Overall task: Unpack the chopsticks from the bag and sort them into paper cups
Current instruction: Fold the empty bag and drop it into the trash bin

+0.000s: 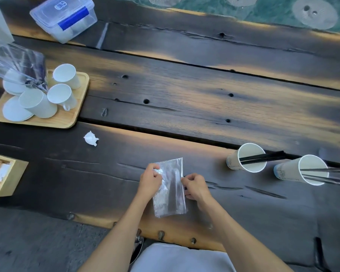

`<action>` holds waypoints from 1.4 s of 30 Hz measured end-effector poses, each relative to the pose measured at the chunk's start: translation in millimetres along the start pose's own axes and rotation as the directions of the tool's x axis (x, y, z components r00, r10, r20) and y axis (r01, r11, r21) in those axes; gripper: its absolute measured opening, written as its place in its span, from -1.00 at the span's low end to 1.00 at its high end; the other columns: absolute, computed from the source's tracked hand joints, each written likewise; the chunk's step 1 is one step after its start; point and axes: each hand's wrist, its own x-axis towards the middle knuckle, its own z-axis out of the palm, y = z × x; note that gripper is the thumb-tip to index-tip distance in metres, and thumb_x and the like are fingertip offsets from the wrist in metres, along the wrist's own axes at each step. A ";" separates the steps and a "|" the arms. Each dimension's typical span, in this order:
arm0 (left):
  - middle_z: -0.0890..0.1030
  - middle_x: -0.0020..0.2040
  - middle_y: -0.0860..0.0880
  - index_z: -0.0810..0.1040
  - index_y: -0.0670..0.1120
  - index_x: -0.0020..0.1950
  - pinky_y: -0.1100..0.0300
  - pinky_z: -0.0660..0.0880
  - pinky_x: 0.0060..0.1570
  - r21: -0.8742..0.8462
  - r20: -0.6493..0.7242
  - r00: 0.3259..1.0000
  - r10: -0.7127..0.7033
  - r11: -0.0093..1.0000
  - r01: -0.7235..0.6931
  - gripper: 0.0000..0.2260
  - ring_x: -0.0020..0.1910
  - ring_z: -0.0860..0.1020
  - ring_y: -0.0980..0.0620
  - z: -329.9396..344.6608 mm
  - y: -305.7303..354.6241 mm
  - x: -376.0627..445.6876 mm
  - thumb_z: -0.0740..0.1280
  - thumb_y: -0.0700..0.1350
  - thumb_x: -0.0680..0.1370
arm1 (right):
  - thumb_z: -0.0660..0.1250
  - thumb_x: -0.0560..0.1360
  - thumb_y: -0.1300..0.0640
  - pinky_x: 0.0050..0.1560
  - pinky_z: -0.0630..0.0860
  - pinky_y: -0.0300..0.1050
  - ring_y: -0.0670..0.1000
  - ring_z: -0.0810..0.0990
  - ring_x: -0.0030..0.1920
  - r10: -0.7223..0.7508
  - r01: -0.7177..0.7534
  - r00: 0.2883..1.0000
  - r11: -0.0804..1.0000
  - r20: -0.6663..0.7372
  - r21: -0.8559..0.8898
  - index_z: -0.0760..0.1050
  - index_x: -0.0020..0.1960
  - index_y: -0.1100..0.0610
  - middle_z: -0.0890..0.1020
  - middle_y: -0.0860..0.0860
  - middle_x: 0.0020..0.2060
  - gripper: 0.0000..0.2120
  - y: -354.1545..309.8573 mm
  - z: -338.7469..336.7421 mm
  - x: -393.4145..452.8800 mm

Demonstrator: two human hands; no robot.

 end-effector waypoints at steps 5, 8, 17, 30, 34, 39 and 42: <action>0.66 -0.09 -0.26 0.48 -0.07 0.11 0.08 0.60 -0.23 -0.115 0.013 0.998 -0.062 0.991 0.063 -0.74 -0.34 0.59 0.01 -4.2 -0.3 -1.0 0.21 -0.28 0.46 | 0.39 0.45 0.15 -0.22 0.39 -0.11 0.05 0.48 -0.29 -0.067 0.070 0.995 0.997 0.070 -0.035 0.42 -0.21 0.10 0.53 0.07 -0.33 -0.85 -1.7 2.9 -0.6; 0.65 -0.03 -0.32 0.47 -0.11 0.08 0.13 0.55 -0.30 -0.178 0.026 0.994 -0.105 0.978 0.108 -0.77 -0.39 0.57 0.00 -7.6 -2.8 -4.2 0.21 -0.30 0.47 | 0.38 0.42 0.29 -0.35 0.46 -0.25 0.06 0.58 -0.34 -0.130 0.132 0.985 0.991 0.113 -0.012 0.39 -0.19 0.12 0.55 0.03 -0.39 -0.83 -8.4 -0.4 -4.7; 0.41 0.26 0.18 0.39 0.16 0.42 0.13 0.26 0.27 0.089 -0.121 0.941 0.317 0.947 -0.308 -0.43 0.25 0.31 0.16 -44.7 21.3 -30.7 0.44 -0.08 0.44 | 0.34 0.48 0.31 -0.18 0.48 -0.13 -0.06 0.58 -0.24 -0.379 0.498 0.845 0.813 0.377 -0.300 0.54 -0.01 0.18 0.70 0.15 -0.20 -0.89 -47.0 -26.6 -33.7; 0.75 -0.15 -0.13 0.69 -0.13 -0.20 0.16 0.61 -0.23 -0.560 -0.007 0.977 0.211 0.809 -0.179 -0.91 -0.19 0.71 -0.03 -87.7 2.9 -97.4 0.46 -0.25 0.50 | 0.46 0.47 0.24 -0.42 0.31 -0.36 -0.16 0.41 -0.44 -0.459 0.550 0.794 0.822 0.398 -0.148 0.61 -0.23 0.13 0.53 -0.09 -0.45 -0.89 -61.2 -61.5 -83.1; 0.74 -0.11 -0.20 0.72 -0.13 -0.19 0.11 0.63 -0.19 -0.711 -0.046 0.991 0.128 0.693 -0.123 -0.93 -0.17 0.71 -0.08 -87.3 -21.0 -119.1 0.47 -0.23 0.49 | 0.46 0.47 0.27 -0.38 0.52 -0.26 -0.07 0.61 -0.40 -0.449 0.388 0.844 0.889 0.294 0.243 0.66 -0.26 0.15 0.68 0.03 -0.36 -0.86 -41.8 -52.8 -89.0; 0.75 -0.04 -0.17 0.73 -0.14 -0.07 0.09 0.62 -0.15 -0.698 -0.023 0.999 0.033 0.715 -0.040 -0.85 -0.09 0.72 -0.10 -77.1 -65.0 -160.3 0.52 -0.08 0.44 | 0.47 0.47 0.22 -0.20 0.52 -0.04 0.13 0.58 -0.23 -0.459 0.376 0.855 0.870 0.243 0.320 0.60 -0.11 0.29 0.64 0.21 -0.23 -0.87 -29.8 -27.4 -97.3; 0.75 -0.12 -0.13 0.74 -0.15 -0.10 0.22 0.57 -0.35 -0.814 -0.111 0.990 -0.089 0.579 -0.039 -0.93 -0.31 0.66 0.05 -63.4 -89.9 -194.1 0.48 -0.17 0.49 | 0.45 0.49 0.17 -0.14 0.61 0.04 0.22 0.66 -0.17 -0.402 0.303 0.828 0.907 0.390 0.293 0.58 0.00 0.35 0.70 0.24 -0.12 -0.77 -20.9 -14.5 -105.4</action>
